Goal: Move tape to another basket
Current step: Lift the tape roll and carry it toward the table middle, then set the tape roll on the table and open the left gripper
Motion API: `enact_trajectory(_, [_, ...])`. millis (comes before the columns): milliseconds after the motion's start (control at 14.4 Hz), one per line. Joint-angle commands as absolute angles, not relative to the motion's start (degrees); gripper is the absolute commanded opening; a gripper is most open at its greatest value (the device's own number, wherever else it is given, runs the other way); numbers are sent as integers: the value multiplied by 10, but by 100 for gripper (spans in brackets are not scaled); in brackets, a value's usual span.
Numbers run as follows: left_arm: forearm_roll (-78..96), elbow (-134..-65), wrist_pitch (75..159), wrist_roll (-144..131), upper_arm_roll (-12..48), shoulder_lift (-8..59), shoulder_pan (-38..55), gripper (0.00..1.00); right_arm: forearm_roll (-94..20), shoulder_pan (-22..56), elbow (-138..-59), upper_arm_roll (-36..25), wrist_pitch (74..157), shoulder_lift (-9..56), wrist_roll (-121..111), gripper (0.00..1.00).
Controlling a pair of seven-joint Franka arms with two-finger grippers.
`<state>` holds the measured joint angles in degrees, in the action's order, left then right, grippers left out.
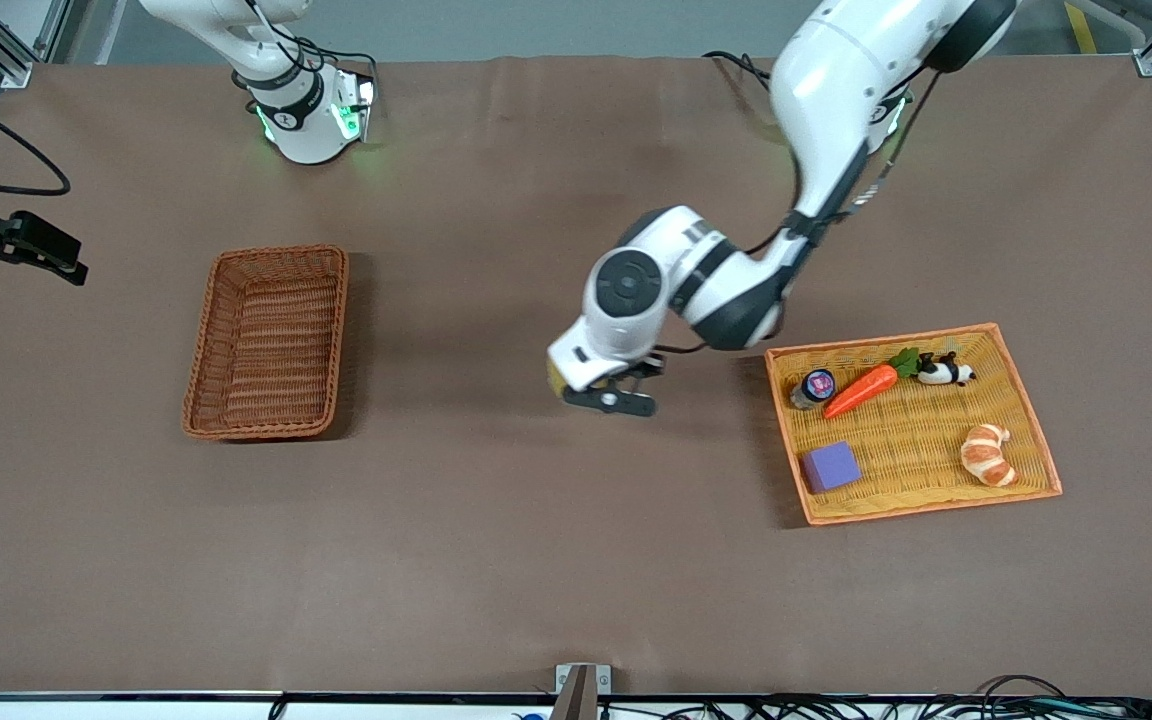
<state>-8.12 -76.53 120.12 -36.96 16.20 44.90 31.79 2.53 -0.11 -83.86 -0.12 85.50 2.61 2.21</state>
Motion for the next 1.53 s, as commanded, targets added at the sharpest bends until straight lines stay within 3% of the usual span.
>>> enact_trajectory(0, [-79, -714, 1256, -416, 161, 501, 347, 0, 23, -3, -856, 0, 858, 11, 25, 100])
enact_trajectory(278, [0, -665, 1337, -464, 163, 566, 372, 0, 22, -3, -856, 0, 857, 12, 25, 100])
enact_trajectory(486, [66, -668, 1360, -459, 160, 578, 371, 4, 22, -3, -855, 0, 857, 12, 25, 100])
enact_trajectory(694, [66, -669, 1361, -449, 159, 596, 373, 16, 22, -3, -854, 0, 858, 12, 25, 100])
enact_trajectory(903, [66, -670, 1363, -426, 158, 592, 368, 45, 18, -4, -853, -1, 858, 13, 25, 100])
enact_trajectory(1250, [63, -678, 1361, -432, 156, 557, 350, 74, 13, 3, -852, 3, 866, 15, 29, 100])
enact_trajectory(1389, [60, -699, 1326, -427, 154, 507, 331, 100, 13, 18, -850, 17, 870, 28, 28, 100])
enact_trajectory(1458, [50, -703, 1305, -426, 154, 485, 317, 100, 13, 28, -852, 28, 884, 35, 32, 100])
